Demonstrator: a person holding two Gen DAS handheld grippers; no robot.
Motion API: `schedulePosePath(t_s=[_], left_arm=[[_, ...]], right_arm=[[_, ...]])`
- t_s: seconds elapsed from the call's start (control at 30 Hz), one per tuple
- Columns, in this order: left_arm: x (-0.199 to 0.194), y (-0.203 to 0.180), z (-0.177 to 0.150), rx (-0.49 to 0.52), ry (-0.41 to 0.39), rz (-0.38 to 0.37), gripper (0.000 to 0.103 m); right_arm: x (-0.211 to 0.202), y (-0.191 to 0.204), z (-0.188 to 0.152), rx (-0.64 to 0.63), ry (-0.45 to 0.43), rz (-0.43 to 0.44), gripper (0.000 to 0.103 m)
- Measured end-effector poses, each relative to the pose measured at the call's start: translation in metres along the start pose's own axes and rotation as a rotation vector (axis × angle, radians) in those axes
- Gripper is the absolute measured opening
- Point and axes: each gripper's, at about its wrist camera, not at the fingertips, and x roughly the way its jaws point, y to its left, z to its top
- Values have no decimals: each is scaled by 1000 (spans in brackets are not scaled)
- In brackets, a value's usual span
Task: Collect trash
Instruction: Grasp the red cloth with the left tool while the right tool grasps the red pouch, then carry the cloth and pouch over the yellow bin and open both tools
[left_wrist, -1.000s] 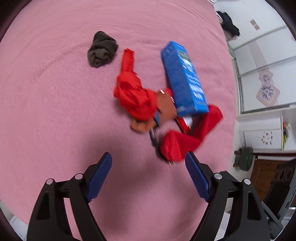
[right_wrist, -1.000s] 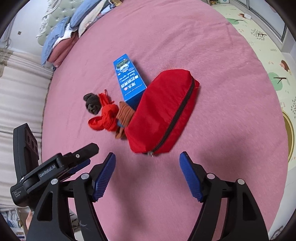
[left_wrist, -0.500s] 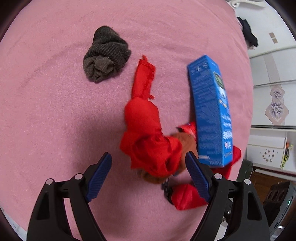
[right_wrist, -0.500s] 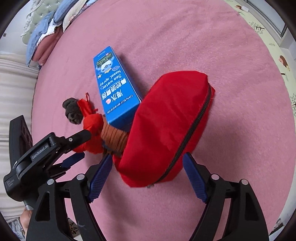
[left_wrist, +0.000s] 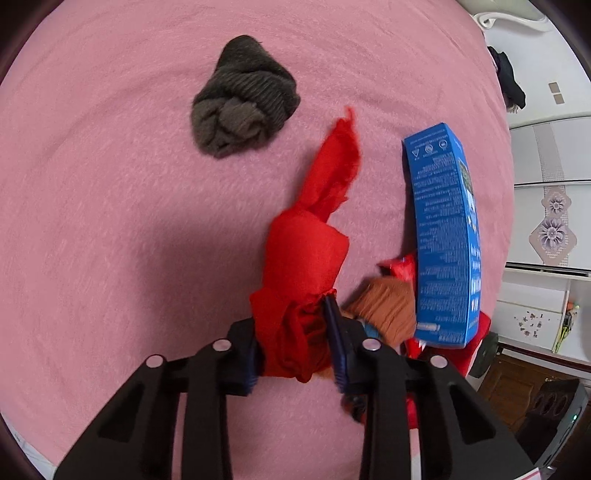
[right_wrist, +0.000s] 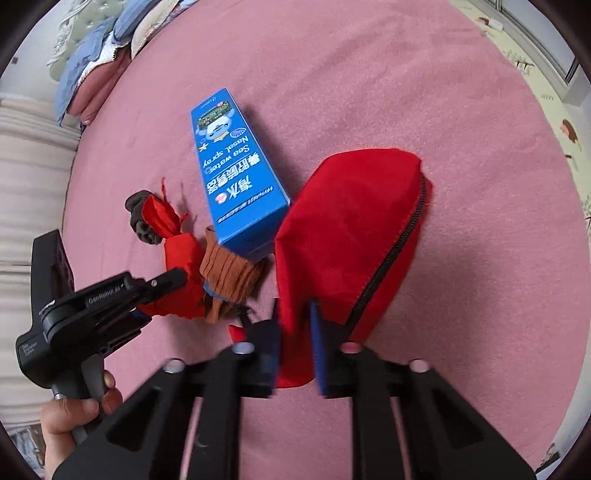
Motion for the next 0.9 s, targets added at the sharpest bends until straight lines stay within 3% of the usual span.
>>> schedulePosePath(t_s=[0.13,0.47,0.9], left_arm=[[-7,8,-20,7,1,4,26],[-25,31,-93,12,46,-15,23],[-17,1,-208,148,170,-31,17]], right_arm=[[-9,-5,-11,-7,-13,10,5],[-34,-27,-58,24,-22,27,3],[-75,-79,-147,98,3,43,3]])
